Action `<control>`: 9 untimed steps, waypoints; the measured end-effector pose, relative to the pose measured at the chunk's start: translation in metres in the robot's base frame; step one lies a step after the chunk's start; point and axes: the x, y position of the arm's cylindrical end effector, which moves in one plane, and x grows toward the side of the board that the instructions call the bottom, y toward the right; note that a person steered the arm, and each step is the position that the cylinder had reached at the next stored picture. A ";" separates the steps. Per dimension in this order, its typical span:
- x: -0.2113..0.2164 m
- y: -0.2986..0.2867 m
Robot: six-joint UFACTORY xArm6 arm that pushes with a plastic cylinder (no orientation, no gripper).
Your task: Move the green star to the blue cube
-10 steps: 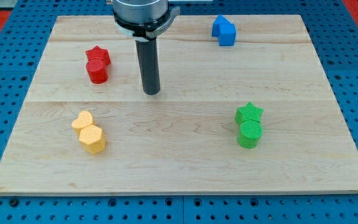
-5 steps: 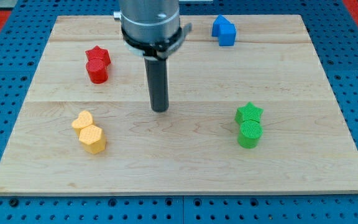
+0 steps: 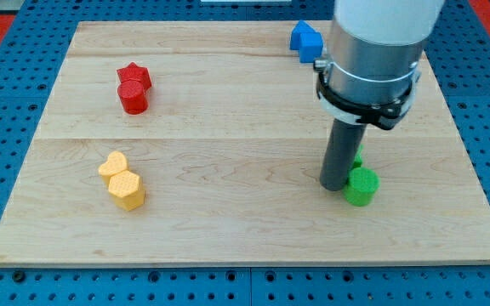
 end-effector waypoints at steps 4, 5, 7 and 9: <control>-0.101 0.057; -0.119 0.051; -0.131 0.020; -0.130 0.014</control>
